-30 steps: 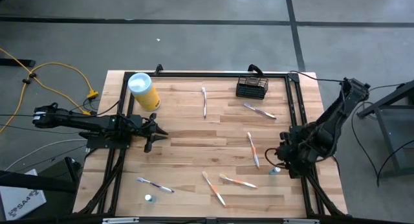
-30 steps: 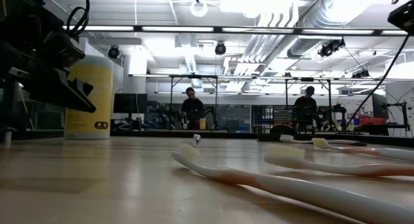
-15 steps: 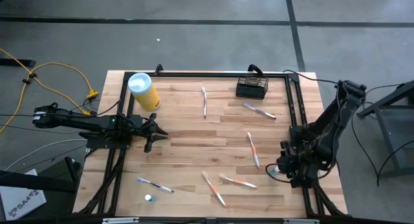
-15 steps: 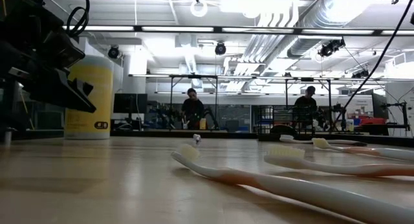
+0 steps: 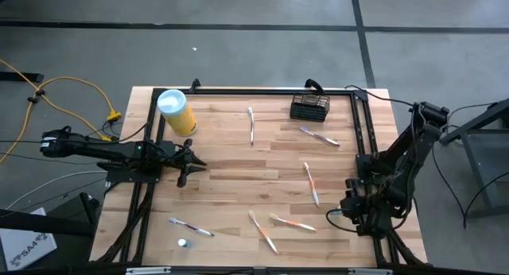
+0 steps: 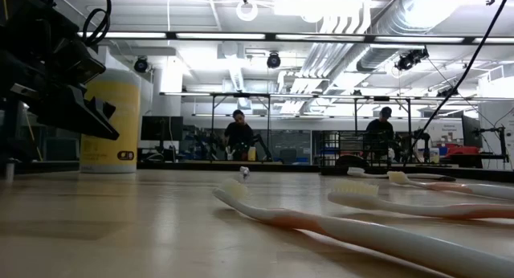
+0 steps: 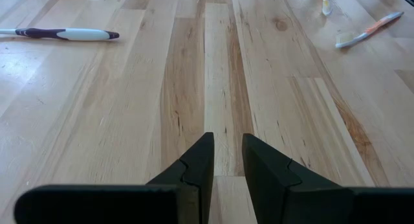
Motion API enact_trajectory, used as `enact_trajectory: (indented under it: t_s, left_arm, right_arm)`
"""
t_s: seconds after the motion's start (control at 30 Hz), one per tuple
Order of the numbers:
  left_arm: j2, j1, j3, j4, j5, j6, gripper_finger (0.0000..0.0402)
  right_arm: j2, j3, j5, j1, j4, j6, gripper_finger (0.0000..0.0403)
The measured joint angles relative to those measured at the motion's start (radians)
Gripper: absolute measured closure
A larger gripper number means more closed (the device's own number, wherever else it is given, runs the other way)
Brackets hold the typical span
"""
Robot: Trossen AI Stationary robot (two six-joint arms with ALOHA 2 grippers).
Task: Pick & Place toothbrushing station
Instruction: Put the right blue mouthwash into the black wire organizer
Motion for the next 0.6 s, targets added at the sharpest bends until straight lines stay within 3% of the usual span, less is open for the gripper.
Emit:
enact_trajectory:
  t_s: [0.6]
  left_arm:
    - [0.0,0.0,0.0,0.0,0.0,0.0,0.0325]
  right_arm:
    - [0.033,0.0,0.016,-0.015,0.003,-0.015,0.0214]
